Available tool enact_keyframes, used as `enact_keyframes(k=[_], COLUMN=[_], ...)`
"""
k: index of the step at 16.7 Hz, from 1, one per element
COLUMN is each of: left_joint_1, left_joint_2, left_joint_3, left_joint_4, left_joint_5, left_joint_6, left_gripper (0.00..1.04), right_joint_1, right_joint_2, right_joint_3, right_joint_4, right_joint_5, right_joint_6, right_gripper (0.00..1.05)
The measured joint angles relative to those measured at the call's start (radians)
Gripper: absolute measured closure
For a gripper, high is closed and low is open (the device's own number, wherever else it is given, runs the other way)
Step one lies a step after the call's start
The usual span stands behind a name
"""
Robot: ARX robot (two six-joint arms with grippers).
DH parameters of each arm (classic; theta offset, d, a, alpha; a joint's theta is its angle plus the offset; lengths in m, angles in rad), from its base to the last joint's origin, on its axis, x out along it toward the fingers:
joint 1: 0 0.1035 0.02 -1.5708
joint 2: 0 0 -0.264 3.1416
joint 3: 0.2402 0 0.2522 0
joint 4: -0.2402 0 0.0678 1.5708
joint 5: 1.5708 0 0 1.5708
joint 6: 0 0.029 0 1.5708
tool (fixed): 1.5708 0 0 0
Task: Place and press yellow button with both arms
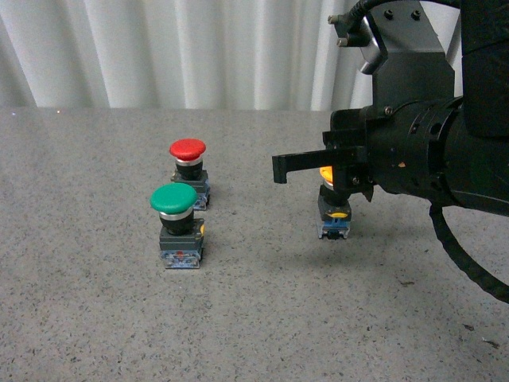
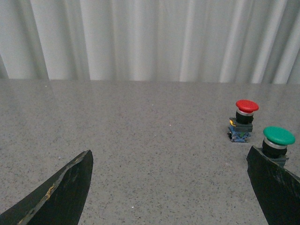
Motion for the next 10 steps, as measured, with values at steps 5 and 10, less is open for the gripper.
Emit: enact_keyframes(k=[5,10], left_joint_1=[0.000,0.000], left_joint_2=[0.000,0.000], left_joint_3=[0.000,0.000], left_joint_4=[0.000,0.000], left_joint_5=[0.000,0.000], left_joint_6=[0.000,0.000], left_gripper=[0.07,0.07], right_joint_1=[0.000,0.000], right_joint_2=[0.013,0.024], right_joint_3=[-0.013,-0.008], right_joint_4=[0.008,-0.024], right_joint_5=[0.000,0.022], right_joint_6=[-0.005,-0.019], right_gripper=[1.03,1.03])
